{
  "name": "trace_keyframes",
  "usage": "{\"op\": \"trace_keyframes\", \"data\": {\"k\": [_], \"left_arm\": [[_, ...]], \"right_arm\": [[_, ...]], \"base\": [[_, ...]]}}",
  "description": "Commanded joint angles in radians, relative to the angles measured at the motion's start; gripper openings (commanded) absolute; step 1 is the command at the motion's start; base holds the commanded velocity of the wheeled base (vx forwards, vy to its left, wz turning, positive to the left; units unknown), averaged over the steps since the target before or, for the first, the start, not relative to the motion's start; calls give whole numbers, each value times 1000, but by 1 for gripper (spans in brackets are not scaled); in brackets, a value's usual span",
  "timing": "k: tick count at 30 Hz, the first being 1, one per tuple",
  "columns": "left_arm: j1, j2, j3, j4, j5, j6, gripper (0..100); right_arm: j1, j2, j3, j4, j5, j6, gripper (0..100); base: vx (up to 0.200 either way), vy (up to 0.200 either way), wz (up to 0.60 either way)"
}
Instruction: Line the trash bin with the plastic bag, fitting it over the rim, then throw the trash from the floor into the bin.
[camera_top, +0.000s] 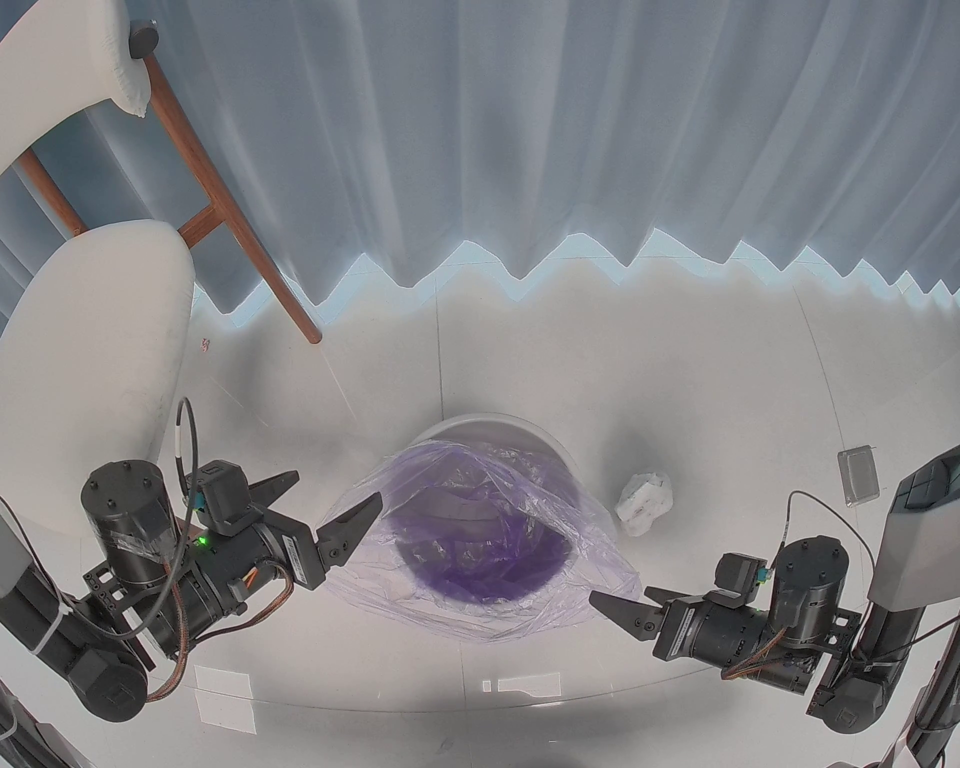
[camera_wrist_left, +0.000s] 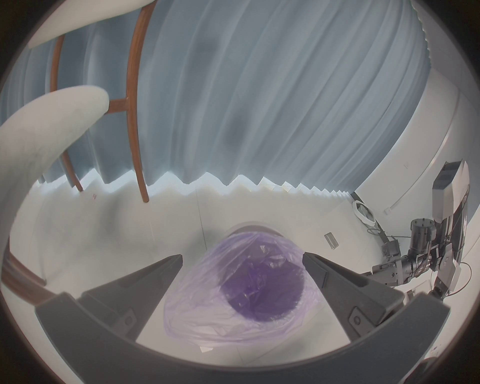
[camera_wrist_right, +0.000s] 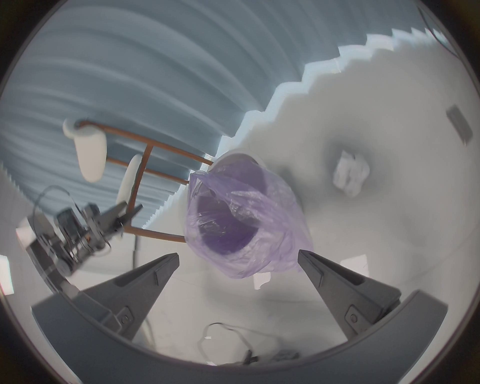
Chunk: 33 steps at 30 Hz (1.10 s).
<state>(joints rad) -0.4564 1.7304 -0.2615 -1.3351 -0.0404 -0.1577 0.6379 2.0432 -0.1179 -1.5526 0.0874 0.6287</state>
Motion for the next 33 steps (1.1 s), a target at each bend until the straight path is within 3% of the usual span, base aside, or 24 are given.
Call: {"op": "trace_keyframes", "data": {"k": [1,3,9,12,18,21,33], "left_arm": [[4,-29,-35,-22,-12,112,100],[-4,-32,-42,-59,-22,165,100],[-22,-26,-165,-205,-24,168,100],[-21,-29,-200,-208,-15,167,100],[-24,-31,-312,-208,-22,153,100],[-22,-26,-386,-210,-22,92,100],[-19,-20,-409,-210,-52,81,100]], "right_arm": [[3,-17,-2,-17,-83,-207,100],[8,-34,-3,-18,-86,-276,100],[3,-69,-28,-17,-86,-369,100],[0,-57,-36,-17,-87,-411,100],[0,-26,-94,-17,-94,-422,100],[0,-14,-121,-17,-98,-425,100],[-37,26,-124,-17,-98,-426,100]], "base": [[0,0,0],[0,0,0],[0,0,0],[0,0,0],[0,0,0],[0,0,0],[0,0,0]]}}
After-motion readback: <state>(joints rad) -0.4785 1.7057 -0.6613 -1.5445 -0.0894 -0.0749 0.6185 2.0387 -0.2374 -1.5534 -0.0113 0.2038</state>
